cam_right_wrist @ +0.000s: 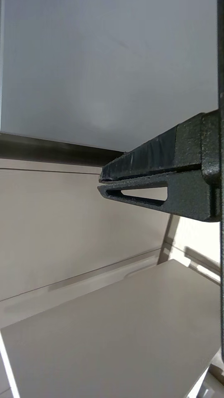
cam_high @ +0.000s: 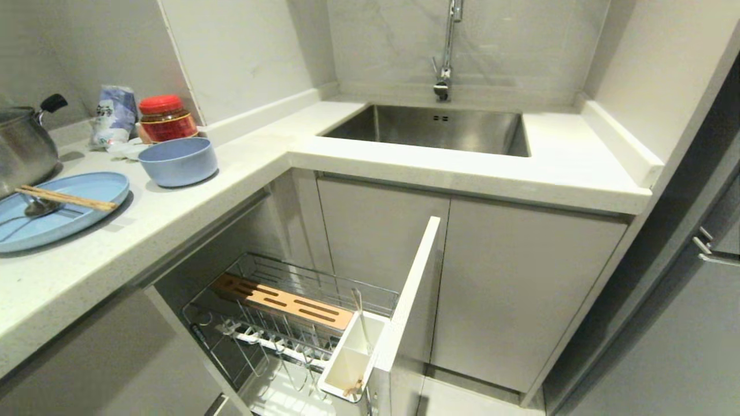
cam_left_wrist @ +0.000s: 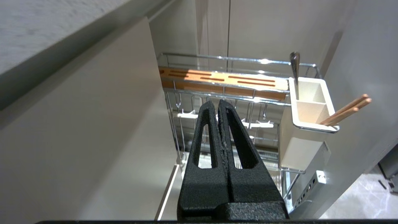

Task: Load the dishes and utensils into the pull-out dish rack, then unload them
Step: Pick up the chopsticks and place it in the cupboard

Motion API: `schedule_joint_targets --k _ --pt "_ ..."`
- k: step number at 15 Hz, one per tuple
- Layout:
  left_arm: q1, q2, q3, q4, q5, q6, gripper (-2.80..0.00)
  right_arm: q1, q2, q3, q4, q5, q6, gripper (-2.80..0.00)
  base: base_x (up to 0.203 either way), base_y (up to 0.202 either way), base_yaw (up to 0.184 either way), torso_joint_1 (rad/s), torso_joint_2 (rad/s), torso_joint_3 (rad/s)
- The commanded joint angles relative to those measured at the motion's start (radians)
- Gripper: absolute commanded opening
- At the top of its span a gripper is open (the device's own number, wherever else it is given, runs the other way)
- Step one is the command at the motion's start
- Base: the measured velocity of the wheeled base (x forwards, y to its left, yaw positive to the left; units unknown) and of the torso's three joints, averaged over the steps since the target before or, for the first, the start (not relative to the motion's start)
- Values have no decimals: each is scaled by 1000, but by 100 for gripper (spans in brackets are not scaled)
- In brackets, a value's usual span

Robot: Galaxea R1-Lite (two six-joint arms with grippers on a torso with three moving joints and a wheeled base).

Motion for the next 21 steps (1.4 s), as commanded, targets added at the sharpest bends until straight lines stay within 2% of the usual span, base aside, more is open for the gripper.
schedule_joint_targets --k 1,14,17,18,19,21 --pt "1 2 14 0 0 1 -280 0 -1 26 -1 0 0 -280 0 0 0 0 1 -196" --pt "1 2 14 1 -2 1 -280 0 -1 26 -1 0 0 -280 0 0 0 4 3 -183" --pt "1 2 13 0 5 -36 -280 0 -1 26 0 0 0 -280 0 0 0 2 2 -12" --pt "1 2 12 1 2 -13 -280 0 -1 26 -2 0 0 -280 0 0 0 0 0 0" --pt "1 2 12 -8 1 41 -280 0 -1 26 0 0 0 -280 0 0 0 0 0 0" --pt "1 2 -57 -78 -4 79 -280 0 -1 26 -1 0 0 -280 0 0 0 0 0 0"
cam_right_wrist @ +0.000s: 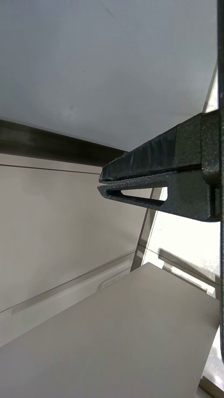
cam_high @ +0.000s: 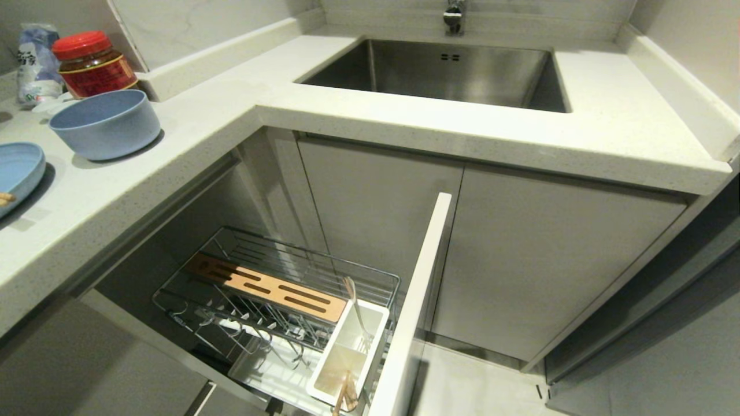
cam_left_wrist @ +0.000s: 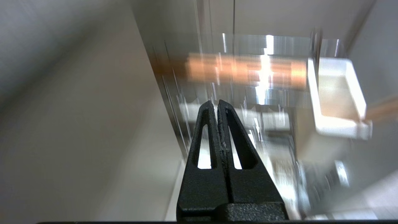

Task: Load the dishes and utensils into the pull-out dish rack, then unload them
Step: Pick up the chopsticks and place it in the cupboard

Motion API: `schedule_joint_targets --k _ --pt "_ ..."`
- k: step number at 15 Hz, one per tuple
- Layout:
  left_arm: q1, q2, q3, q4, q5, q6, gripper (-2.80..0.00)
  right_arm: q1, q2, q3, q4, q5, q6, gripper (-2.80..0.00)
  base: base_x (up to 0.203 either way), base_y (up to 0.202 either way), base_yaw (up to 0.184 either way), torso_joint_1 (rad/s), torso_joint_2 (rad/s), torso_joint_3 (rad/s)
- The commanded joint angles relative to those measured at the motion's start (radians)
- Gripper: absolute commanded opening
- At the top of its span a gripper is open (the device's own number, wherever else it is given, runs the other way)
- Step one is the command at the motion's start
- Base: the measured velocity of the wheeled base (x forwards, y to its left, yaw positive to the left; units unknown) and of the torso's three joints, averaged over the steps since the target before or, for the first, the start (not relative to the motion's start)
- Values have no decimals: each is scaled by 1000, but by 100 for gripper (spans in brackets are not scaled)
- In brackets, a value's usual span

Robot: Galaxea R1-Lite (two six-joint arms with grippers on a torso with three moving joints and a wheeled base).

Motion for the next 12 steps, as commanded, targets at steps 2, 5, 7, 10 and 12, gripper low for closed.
schedule_joint_targets --k 2,5,7,10,12 --pt "2 9 -212 21 -14 26 -280 0 -1 26 -1 0 0 -280 0 0 0 0 0 0" --pt "4 82 -580 223 -26 34 -280 0 -1 26 0 0 0 -280 0 0 0 0 0 0" --pt "16 243 -835 290 -30 35 -280 0 -1 26 -1 0 0 -280 0 0 0 0 0 0" --pt "50 522 -1169 333 -15 0 -280 0 -1 26 -1 0 0 -280 0 0 0 0 0 0" --pt "85 700 -1358 351 18 -112 -280 0 -1 26 0 0 0 -280 0 0 0 0 0 0"
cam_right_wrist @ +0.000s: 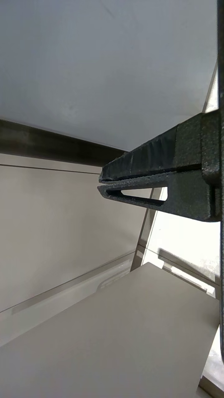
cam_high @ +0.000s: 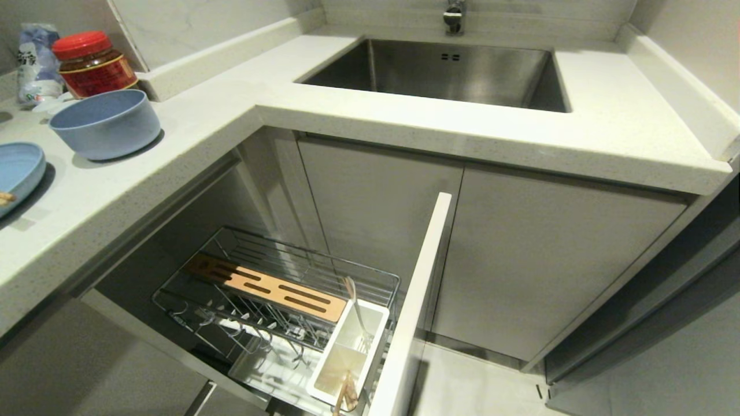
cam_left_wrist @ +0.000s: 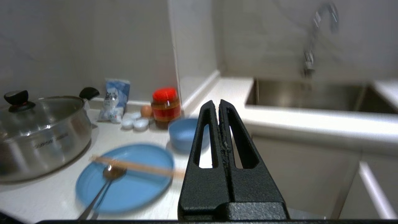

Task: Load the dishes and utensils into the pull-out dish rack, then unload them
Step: Pick up the chopsticks and place it in the cupboard

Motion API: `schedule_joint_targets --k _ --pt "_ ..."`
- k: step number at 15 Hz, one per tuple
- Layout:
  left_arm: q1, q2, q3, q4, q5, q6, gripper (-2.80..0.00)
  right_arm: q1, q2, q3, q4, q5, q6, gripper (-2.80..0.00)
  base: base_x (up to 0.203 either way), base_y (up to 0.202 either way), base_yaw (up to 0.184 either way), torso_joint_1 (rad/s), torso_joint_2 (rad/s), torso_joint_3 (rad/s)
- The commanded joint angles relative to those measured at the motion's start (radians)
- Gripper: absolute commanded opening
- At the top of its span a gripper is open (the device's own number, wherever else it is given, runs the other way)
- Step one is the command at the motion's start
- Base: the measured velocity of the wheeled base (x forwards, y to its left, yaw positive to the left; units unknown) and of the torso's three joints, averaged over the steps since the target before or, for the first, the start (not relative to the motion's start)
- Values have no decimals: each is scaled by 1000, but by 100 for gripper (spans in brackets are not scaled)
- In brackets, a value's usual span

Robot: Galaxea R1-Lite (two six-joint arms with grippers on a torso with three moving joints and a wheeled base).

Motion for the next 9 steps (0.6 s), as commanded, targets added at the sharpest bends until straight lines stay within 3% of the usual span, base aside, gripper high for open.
schedule_joint_targets --k 1,3,6,7,9 --pt "40 302 -208 23 30 -128 -280 0 -1 26 -2 0 0 -280 0 0 0 0 0 0" --pt "73 414 -274 71 83 -236 -280 0 -1 26 0 0 0 -280 0 0 0 0 0 0" --pt "103 545 -328 144 269 -317 -280 0 -1 26 -1 0 0 -280 0 0 0 0 0 0" --pt "114 574 -345 206 328 -361 -280 0 -1 26 -2 0 0 -280 0 0 0 0 0 0" --pt "125 617 -387 356 369 -472 -280 0 -1 26 0 0 0 -280 0 0 0 0 0 0"
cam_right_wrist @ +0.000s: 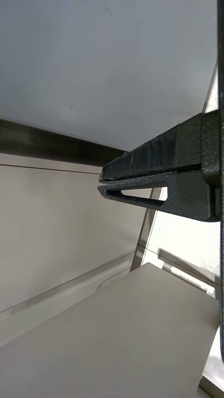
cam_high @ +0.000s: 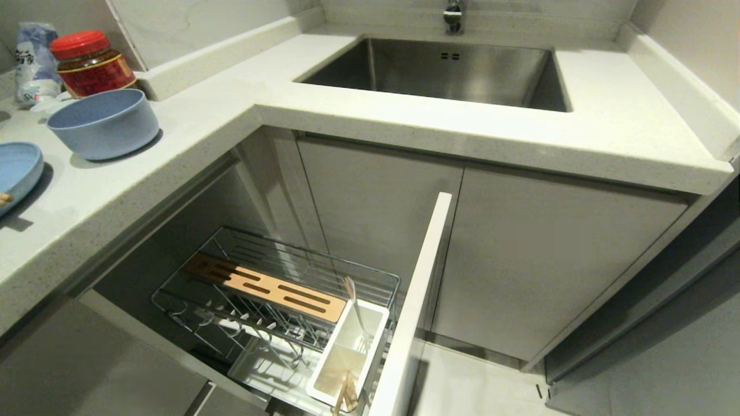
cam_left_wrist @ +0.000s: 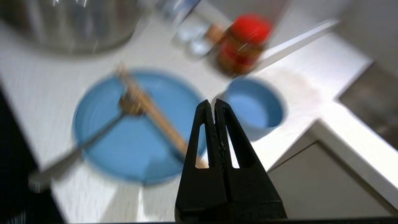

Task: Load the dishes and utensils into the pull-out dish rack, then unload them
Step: Pick up the chopsticks and place it in the cupboard

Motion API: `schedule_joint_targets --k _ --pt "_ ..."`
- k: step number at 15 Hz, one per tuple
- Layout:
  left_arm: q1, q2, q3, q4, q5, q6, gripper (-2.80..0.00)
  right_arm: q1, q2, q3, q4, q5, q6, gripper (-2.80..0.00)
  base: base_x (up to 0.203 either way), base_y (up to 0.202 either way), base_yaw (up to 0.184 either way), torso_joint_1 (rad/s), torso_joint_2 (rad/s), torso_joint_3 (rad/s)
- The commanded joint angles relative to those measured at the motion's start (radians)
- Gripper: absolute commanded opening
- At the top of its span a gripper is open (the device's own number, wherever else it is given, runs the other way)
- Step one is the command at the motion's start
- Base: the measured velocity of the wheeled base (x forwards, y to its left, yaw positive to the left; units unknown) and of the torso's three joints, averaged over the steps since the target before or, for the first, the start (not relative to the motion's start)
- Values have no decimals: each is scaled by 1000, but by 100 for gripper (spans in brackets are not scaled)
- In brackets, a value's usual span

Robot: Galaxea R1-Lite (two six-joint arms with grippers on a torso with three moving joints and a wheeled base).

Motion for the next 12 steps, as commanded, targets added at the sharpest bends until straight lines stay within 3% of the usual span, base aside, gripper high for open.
schedule_joint_targets --k 1,3,7,10,11,12 --pt "19 108 -74 148 32 -100 -280 0 -1 26 -1 0 0 -280 0 0 0 0 0 0" --pt "31 154 -118 212 87 -161 -280 0 -1 26 -2 0 0 -280 0 0 0 0 0 0" --pt "39 215 -141 337 93 -198 -280 0 -1 26 0 0 0 -280 0 0 0 0 0 0" --pt "81 260 -138 344 91 -200 -280 0 -1 26 0 0 0 -280 0 0 0 0 0 0" --pt "87 275 -137 344 89 -200 0 0 -1 26 0 0 0 -280 0 0 0 0 0 0" --pt "92 289 -139 344 89 -201 0 0 -1 26 -1 0 0 -280 0 0 0 0 0 0"
